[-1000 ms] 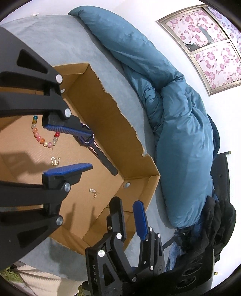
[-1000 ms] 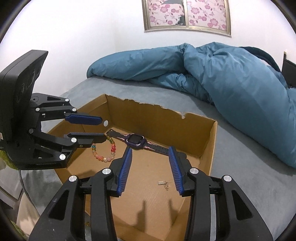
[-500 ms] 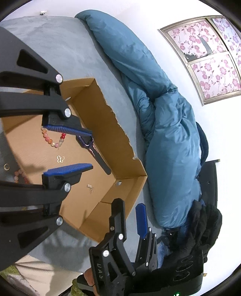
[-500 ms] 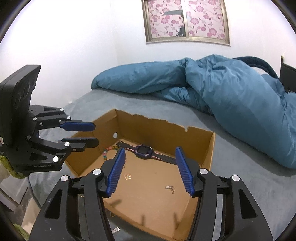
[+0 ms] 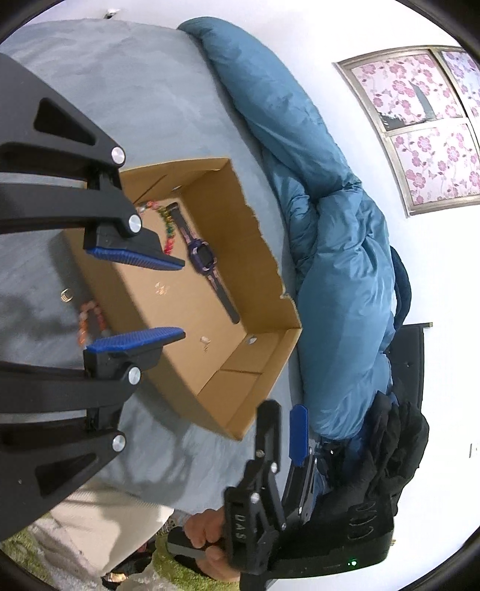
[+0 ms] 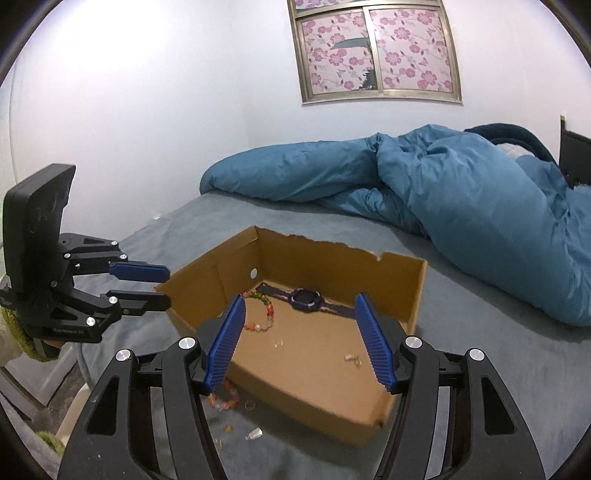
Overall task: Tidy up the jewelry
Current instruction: 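Withdraw both grippers from the box back to the items on the bed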
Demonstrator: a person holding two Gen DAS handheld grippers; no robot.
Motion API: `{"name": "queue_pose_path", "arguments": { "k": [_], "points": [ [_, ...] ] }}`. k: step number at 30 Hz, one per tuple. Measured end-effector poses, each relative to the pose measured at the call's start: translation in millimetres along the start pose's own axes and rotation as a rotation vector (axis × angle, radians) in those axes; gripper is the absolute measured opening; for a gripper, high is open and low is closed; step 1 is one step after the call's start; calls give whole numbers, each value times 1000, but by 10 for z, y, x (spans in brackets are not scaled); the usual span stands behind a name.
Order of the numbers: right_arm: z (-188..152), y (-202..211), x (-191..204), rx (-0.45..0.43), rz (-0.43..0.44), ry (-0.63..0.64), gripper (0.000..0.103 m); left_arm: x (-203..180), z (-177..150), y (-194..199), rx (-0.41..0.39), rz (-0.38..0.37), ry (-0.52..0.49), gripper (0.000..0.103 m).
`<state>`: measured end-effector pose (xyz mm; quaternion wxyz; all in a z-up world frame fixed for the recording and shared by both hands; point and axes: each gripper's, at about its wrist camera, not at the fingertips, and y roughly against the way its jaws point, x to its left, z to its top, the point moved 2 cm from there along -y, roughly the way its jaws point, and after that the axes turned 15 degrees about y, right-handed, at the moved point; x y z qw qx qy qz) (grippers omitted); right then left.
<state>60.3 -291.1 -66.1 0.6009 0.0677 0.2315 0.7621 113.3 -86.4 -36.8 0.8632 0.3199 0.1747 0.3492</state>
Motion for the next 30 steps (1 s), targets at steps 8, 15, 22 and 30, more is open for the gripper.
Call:
{"name": "queue_pose_path", "arguments": {
  "k": [8,15,22,30],
  "points": [
    [-280,186,-28,40,21,-39,59,22,-330,66,43,-4,59,31],
    [-555,212,219,118,46,-21,59,-22,-586,2,90,-38,88,31],
    [-770,124,465,188,80,22,54,-194,-765,-105,135,-91,61,31],
    [-906,-10,524,235,105,55,39,-500,-1010,-320,180,-145,-69,31]
  ]
}}
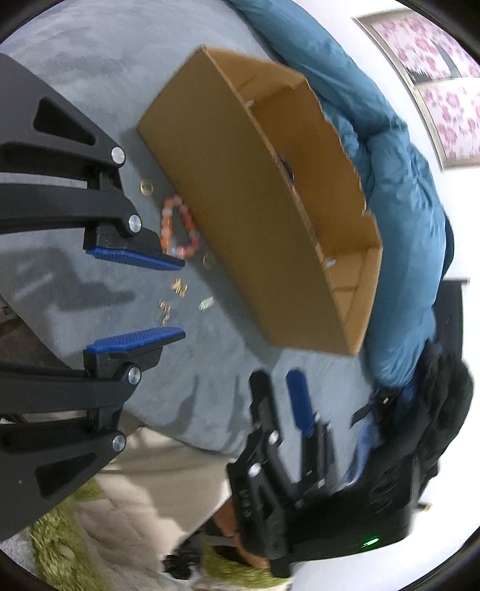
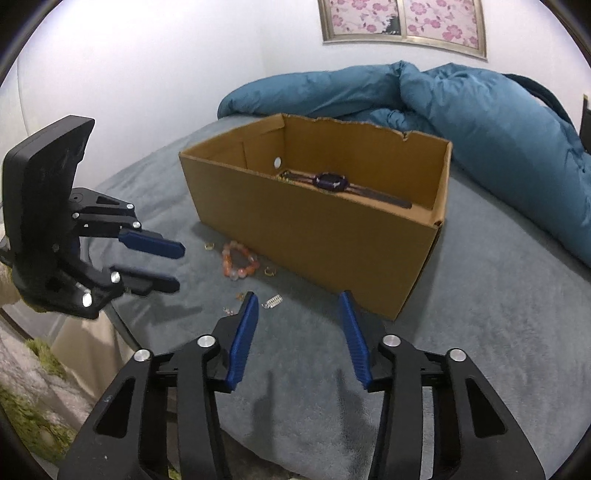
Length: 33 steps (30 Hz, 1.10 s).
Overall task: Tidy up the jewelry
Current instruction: 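Withdraw both grippers from the box back to the items on the bed, then close the left gripper on the gold chain while the right gripper grasps the silver rectangular charm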
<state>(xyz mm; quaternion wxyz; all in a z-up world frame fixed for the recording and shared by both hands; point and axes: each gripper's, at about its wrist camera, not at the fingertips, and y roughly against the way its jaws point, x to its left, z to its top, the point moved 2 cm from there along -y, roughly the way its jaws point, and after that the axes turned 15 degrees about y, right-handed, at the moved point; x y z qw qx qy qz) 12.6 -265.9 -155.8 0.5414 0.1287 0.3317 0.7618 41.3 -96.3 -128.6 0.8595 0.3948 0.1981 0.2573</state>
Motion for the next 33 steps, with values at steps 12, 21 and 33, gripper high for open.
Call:
{"name": "queue_pose_path", "arguments": {
  "k": [12,21,33],
  "points": [
    [36,-298,71,8,88,109,34,-38,-98,-498,84,4,-85,31],
    [81,-654,190,31,164,287,30,-18,-91,-622,99,-1,-91,31],
    [22,-938,217,94,271,372,24,56,-158,-671,100,-41,-107,30]
  ]
}}
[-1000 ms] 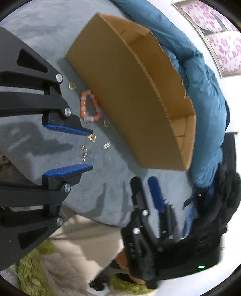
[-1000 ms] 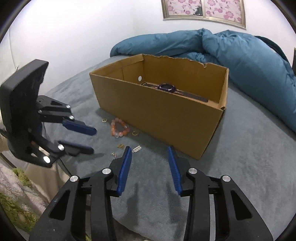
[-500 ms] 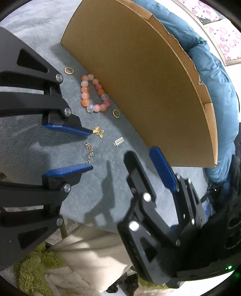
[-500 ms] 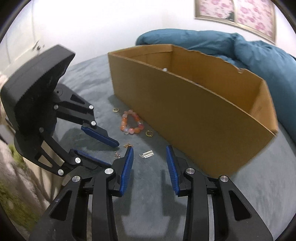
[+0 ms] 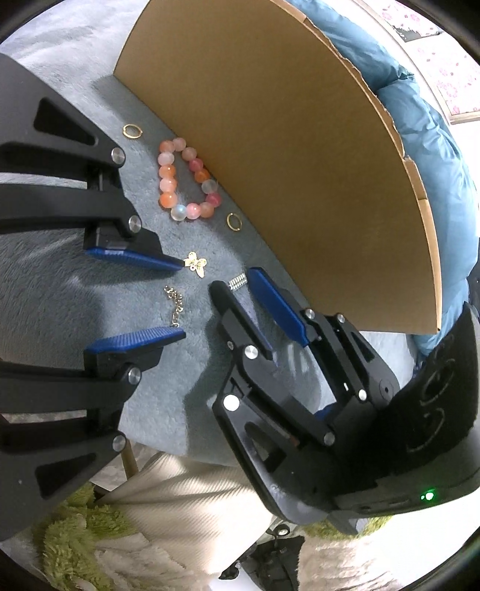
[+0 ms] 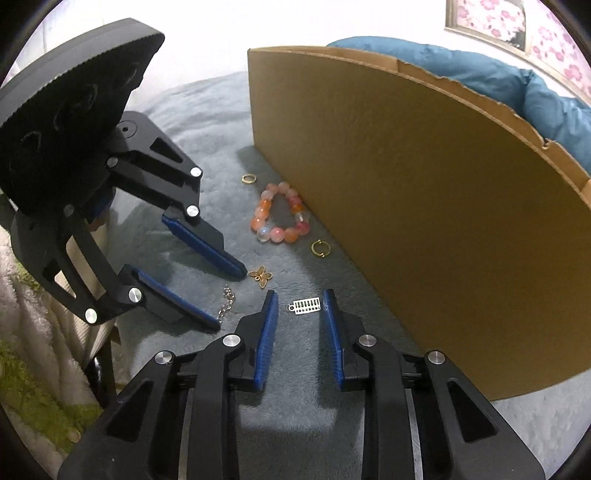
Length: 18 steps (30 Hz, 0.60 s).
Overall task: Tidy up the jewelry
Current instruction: 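Close the left gripper on the gold chain while the right gripper grasps the silver rectangular charm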
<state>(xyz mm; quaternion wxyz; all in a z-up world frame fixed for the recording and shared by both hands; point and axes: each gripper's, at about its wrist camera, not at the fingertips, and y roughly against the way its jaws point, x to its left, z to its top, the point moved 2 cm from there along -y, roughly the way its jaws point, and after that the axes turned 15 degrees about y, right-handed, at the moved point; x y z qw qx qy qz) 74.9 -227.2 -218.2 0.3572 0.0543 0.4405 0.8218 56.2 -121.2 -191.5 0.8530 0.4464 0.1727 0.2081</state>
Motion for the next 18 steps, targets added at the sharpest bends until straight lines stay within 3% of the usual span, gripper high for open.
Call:
{"name": "queue_pose_path", "arguments": {
  "k": [8,18],
  "points": [
    [-11,-61,-79,30,23,-1,16,52,5,-20,2,-21,-12,18],
    [-40,-12,-51,34,11,8,15,110,20,7,-5,-24,-12,4]
  ]
}}
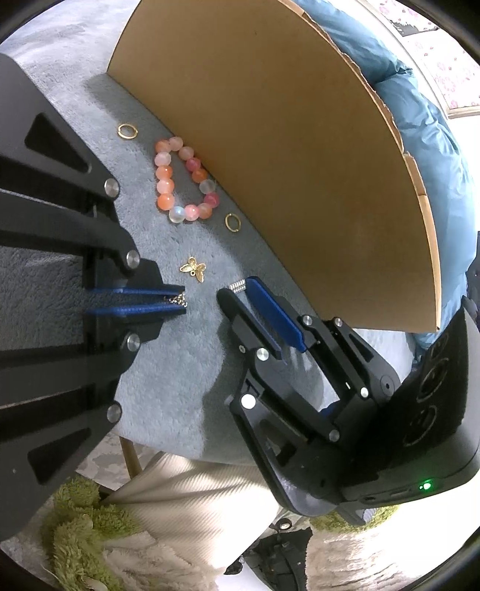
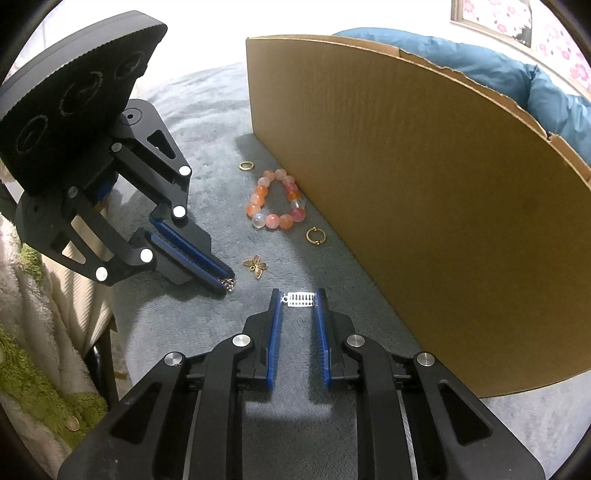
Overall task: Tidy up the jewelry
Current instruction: 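Close the left gripper on the gold chain while the right gripper grasps the silver rectangular charm, then carry both held pieces up over the cardboard box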
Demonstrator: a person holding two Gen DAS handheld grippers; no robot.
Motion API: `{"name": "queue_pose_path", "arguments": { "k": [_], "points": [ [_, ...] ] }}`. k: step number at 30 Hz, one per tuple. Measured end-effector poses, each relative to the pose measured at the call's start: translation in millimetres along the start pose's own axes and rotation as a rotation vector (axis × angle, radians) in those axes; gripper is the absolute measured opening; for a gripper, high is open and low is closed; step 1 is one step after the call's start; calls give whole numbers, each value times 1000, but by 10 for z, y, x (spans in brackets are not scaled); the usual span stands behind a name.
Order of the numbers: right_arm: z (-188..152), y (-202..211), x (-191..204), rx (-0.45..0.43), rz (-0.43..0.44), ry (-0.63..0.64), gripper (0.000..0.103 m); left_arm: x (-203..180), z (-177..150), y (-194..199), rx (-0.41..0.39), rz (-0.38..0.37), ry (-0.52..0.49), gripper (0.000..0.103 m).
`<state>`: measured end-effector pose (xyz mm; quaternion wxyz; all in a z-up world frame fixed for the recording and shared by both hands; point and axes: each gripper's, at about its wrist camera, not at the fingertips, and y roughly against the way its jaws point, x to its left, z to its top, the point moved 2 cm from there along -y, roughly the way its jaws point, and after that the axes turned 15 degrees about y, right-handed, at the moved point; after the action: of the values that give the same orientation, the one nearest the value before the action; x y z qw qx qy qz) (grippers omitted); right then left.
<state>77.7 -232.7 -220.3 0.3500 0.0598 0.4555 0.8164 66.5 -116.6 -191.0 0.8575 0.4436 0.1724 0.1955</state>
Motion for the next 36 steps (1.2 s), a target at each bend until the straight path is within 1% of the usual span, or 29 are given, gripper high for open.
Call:
{"name": "queue_pose_path", "arguments": {
  "k": [13,21,27,30,33,36],
  "points": [
    [-21,131,50,8,-51,-23,15,-67,-23,64,-18,11,3,3],
    [-1,297,127,-16,-94,-53,15,-118,-15,224,-44,39,2,3],
    [31,545,185,-53,-138,-72,15,-138,65,466,-101,66,17,3],
    [89,742,195,-90,-171,-88,15,-125,154,645,-147,73,29,3],
    [152,923,182,-123,-203,-95,15,-124,251,866,-205,85,36,3],
    [262,1144,144,-174,-237,-110,15,-88,422,1085,-272,102,34,3]
  ]
}}
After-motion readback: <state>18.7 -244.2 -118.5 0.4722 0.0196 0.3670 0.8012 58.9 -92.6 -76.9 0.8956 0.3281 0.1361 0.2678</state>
